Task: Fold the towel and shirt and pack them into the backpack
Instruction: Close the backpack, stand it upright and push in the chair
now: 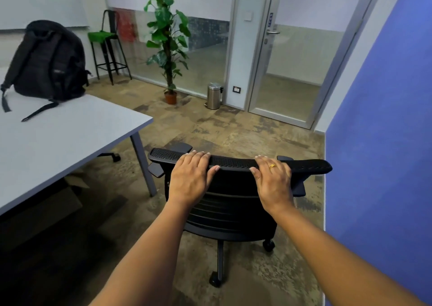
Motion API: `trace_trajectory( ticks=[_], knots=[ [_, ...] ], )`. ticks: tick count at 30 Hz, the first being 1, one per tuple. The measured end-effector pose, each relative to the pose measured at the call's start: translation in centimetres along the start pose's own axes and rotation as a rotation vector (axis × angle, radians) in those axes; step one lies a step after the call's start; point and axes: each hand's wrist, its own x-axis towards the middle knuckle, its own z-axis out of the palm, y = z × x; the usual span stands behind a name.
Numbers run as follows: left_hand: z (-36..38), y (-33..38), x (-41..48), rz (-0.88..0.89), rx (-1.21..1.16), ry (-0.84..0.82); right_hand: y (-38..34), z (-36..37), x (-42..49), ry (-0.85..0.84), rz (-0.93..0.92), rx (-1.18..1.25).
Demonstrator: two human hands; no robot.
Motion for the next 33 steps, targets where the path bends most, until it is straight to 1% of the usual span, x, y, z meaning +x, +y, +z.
trace_trajectory(
  ticks=[8,14,19,28,33],
  knots=[
    [-1.6,1.5,-2.0,-0.103,0.160,0.009,0.8,0.4,0.3,-0.030,-0.104,0.102],
    [-3.4,1.6,-3.8,-0.158,0.254,0.015,-0.4,0.6,0.2,-0.047,-0.189,0.183],
    [-5.4,1.4,-5.7,-0.183,0.352,0.048,-2.0,0.7,0.1,-0.042,-0.267,0.263],
    [-9.4,0.6,-9.8,-0.279,0.459,0.041,-6.0,0.1,-1.1,-0.033,-0.403,0.383],
    [-11.9,0.7,-11.8,-0.323,0.545,0.066,-8.2,-0.5,-1.6,-0.036,-0.469,0.453]
  ],
)
